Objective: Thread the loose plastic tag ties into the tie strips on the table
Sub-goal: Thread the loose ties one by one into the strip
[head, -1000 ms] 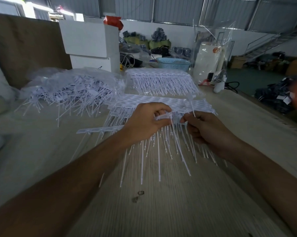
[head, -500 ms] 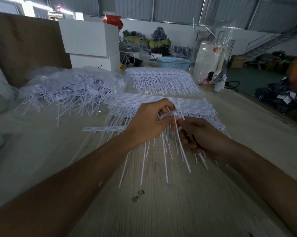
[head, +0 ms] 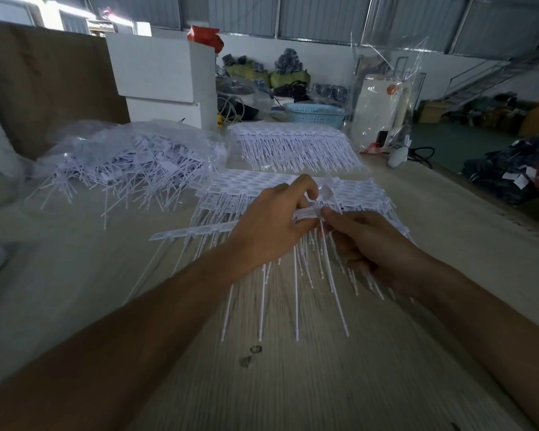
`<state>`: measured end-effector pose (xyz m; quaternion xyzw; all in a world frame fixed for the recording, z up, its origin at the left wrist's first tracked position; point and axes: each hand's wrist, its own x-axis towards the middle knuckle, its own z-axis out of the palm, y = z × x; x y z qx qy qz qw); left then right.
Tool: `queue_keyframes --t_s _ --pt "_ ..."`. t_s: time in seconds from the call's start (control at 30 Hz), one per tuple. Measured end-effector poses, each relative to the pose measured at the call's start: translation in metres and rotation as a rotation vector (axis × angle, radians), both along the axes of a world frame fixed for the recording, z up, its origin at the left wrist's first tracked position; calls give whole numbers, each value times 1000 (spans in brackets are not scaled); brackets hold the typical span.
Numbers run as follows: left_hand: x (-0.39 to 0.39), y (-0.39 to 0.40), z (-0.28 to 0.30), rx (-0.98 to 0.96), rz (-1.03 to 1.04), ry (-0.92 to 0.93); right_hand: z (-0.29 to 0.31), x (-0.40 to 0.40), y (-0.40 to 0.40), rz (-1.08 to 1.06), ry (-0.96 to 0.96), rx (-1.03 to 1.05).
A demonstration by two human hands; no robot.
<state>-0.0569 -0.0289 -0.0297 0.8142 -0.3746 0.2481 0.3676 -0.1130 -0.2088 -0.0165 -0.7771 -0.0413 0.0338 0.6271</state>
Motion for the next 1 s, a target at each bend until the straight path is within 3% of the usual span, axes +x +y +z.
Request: queue_keyframes --t_s 0.17,0.37,0.73,1.0 --pt "-1 -2 0 34 -28 4 -2 -1 3 4 -62 -113" --pt "4 5 2 -6 -191 167 -3 6 -1 -90 -48 13" --pt "8 11 0 108 -41 157 -3 10 -7 -136 -17 160" --pt "13 11 0 -3 27 64 -1 7 -7 -117 -218 -20"
